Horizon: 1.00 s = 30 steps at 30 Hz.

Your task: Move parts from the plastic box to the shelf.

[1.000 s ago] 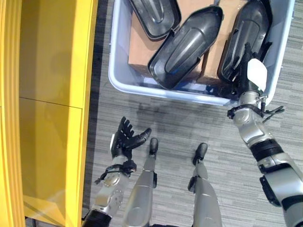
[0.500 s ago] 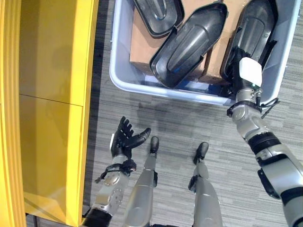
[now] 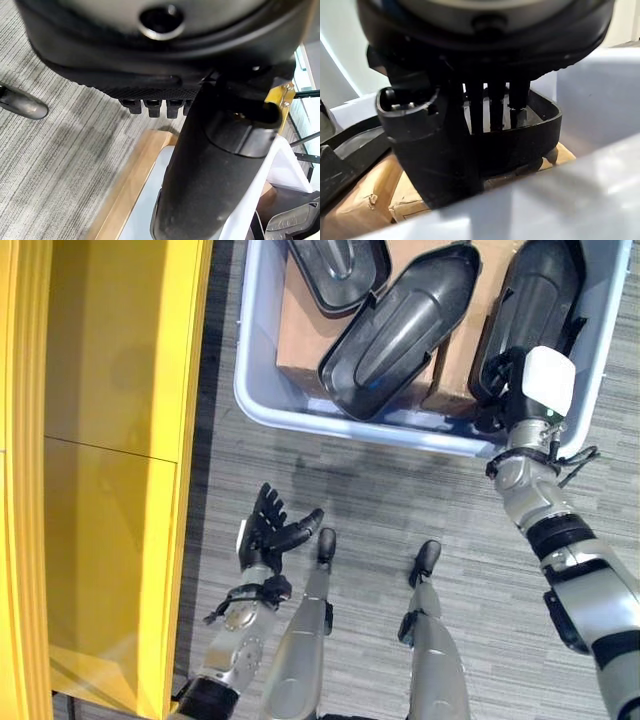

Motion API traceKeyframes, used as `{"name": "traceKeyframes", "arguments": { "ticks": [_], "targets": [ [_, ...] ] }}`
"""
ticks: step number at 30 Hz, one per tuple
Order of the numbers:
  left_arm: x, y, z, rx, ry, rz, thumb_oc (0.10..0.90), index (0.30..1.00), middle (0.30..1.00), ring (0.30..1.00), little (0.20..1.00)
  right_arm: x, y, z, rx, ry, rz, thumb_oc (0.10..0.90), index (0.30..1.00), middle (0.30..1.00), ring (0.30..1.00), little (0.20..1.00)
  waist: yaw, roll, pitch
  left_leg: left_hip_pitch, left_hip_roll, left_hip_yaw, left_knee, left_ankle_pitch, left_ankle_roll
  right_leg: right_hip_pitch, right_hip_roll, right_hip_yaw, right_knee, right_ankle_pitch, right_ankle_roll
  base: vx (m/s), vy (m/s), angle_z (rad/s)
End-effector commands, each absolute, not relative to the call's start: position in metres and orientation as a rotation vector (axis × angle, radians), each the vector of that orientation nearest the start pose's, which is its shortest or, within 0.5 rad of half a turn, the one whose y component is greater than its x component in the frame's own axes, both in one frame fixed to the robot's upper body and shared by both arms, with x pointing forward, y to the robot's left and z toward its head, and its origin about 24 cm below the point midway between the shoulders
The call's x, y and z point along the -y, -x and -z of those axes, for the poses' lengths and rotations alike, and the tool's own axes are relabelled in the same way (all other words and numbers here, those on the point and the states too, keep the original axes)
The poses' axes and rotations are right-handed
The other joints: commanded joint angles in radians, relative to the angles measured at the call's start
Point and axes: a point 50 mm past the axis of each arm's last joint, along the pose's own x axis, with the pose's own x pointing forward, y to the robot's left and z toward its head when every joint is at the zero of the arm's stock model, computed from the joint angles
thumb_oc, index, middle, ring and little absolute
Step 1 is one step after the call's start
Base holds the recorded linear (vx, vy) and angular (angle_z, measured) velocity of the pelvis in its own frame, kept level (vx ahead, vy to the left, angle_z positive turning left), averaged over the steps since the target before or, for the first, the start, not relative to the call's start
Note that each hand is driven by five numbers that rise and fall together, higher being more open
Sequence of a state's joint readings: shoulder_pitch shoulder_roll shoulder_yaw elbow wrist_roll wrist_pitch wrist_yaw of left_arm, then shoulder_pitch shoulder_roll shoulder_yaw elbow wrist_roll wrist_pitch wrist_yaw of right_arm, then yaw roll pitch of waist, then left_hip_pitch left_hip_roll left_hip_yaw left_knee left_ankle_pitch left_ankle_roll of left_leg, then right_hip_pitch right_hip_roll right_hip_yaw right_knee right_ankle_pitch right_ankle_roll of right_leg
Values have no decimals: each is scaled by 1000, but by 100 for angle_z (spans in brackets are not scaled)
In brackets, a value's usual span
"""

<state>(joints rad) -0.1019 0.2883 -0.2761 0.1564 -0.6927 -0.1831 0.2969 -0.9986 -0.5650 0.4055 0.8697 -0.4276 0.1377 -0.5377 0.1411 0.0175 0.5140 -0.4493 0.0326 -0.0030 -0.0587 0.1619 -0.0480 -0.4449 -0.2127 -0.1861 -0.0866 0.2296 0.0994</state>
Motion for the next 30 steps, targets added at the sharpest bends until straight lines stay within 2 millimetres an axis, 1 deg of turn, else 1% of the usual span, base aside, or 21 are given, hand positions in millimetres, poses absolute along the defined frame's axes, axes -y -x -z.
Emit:
{"name": "traceKeyframes", "arguments": {
  "ticks": [1,2,3,4,5,10,12,19,20,24,25,26,27,30],
  "targets": [
    [-159,-264,-59,98,389,-76,900,1000,1000,1000,1000,232,-397,-181,188,1199,459,400,300,300,300,300,2,30,6,11,11,9,-22,-38,34,96,-50,0,42,-97,35,0,0,0],
    [-159,-264,-59,98,389,-76,900,1000,1000,1000,1000,233,-397,-181,187,1199,459,400,300,300,300,300,3,30,6,11,11,9,-22,-38,34,97,-50,-1,42,-98,35,0,0,0],
    [-160,-265,-58,97,387,-82,900,1000,1000,1000,1000,229,-395,-184,218,1160,470,400,300,300,300,300,0,26,6,19,12,8,-21,-40,34,105,-50,1,42,-97,35,0,0,0],
    [-161,-265,-58,96,387,-96,900,1000,1000,1000,1000,225,-392,-183,248,1075,494,400,300,300,300,300,-5,22,6,33,12,10,-21,-43,35,116,-49,1,43,-98,35,0,0,0],
    [-162,-265,-59,95,389,-102,900,1000,1000,1000,1000,222,-390,-183,267,1053,494,400,300,300,300,300,-7,20,6,41,12,10,-20,-45,36,122,-48,2,44,-99,35,0,0,0],
    [-165,-265,-57,87,371,-107,900,1000,1000,1000,1000,219,-378,-183,335,1041,501,400,300,300,300,300,-15,9,0,80,14,8,-17,-52,36,161,-51,1,46,-103,35,0,0,-1],
    [-169,-263,-55,79,365,-121,900,1000,1000,1000,1000,221,-370,-188,379,987,533,400,300,300,300,300,-21,3,-19,98,15,7,-19,-55,35,179,-51,-2,43,-102,37,3,0,2],
    [-172,-260,-50,54,346,-129,900,1000,1000,1000,1000,218,-358,-194,455,938,544,400,300,300,300,300,-23,-14,-51,135,18,9,-20,-63,35,218,-50,-8,32,-99,37,1,1,1],
    [-175,-260,-46,40,340,-138,900,1000,1000,1000,1000,215,-354,-198,489,927,538,400,300,300,300,300,-26,-25,-70,151,19,10,-21,-67,35,231,-47,-9,29,-100,37,0,0,0],
    [-182,-256,-44,32,324,-153,900,1000,1000,1000,1000,214,-346,-206,546,936,530,400,300,300,300,300,-29,-46,-105,187,23,13,-23,-74,36,267,-42,-10,21,-101,39,8,-5,0],
    [-185,-255,-42,21,318,-161,900,1000,1000,1000,1000,215,-342,-215,593,967,532,400,300,300,300,300,-30,-59,-126,205,26,15,-24,-77,36,286,-40,-12,19,-101,41,19,-24,-3],
    [-185,-254,-42,21,318,-161,900,1000,1000,1000,1000,215,-341,-214,592,967,532,400,300,300,300,300,-30,-58,-125,207,26,15,-24,-77,36,288,-40,-12,19,-101,41,33,-22,-2],
    [-188,-253,-40,15,312,-165,900,1000,1000,1000,1000,214,-339,-216,607,976,527,400,300,300,300,300,-30,-65,-136,217,27,15,-25,-79,36,298,-39,-14,16,-100,42,0,0,0],
    [-193,-250,-37,4,303,-176,900,1000,1000,1000,1000,214,-333,-227,668,986,535,400,300,300,300,300,-31,-79,-167,243,30,17,-29,-85,36,325,-35,-16,8,-101,43,0,0,0]
  ]
}}
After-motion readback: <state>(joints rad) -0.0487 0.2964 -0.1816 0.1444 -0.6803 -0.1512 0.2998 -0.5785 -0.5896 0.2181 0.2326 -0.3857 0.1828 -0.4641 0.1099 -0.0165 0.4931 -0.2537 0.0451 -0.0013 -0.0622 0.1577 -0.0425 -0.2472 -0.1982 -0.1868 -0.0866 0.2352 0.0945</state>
